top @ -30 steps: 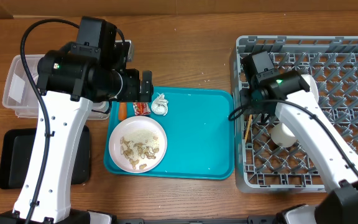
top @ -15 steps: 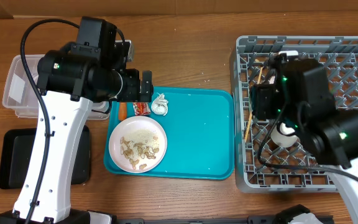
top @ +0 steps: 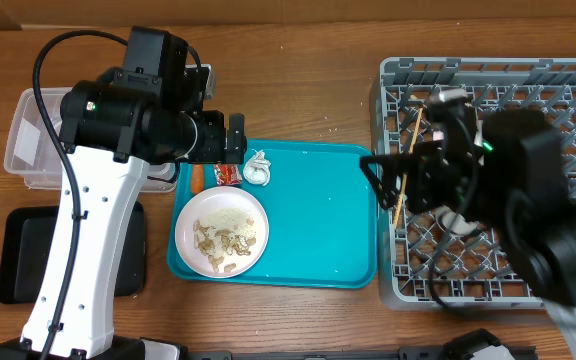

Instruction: Sort waste into correct bins and load items into the dishwasher

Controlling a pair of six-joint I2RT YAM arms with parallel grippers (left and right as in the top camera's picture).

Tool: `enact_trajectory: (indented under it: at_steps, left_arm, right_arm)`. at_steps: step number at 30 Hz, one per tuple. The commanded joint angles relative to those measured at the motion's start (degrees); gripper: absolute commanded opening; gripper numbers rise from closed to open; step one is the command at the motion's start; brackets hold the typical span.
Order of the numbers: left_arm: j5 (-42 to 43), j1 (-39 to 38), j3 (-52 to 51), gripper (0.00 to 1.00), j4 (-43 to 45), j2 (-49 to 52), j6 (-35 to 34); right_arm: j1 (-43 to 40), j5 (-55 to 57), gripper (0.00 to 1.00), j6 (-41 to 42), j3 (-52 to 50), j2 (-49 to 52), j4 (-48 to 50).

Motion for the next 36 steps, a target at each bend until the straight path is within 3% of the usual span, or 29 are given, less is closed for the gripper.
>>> enact_trajectory:
  at_steps: [1, 14, 21, 36]
  left_arm:
    - [-0.52, 0.09, 0.83, 1.0, 0.02, 0.31, -0.76]
    - [-0.52, 0.09, 0.83, 1.0, 0.02, 0.31, -0.76]
    - [-0.52, 0.09, 0.83, 1.0, 0.02, 0.31, -0.76]
    - [1.57, 0.09, 0.83, 1.0, -0.04, 0.31, -2.34]
  right_arm:
    - [0.11, -0.72, 1.0, -3.04, 0.7, -4.96, 0.7]
    - [0.11, 8.41, 1.0, -4.17, 0.83, -10.56, 1.62]
    - [0.11, 32.59, 1.0, -4.33, 0.85, -11.39, 0.72]
    - [0.11, 32.72, 1.0, -4.31, 0.85, -11.34, -1.9]
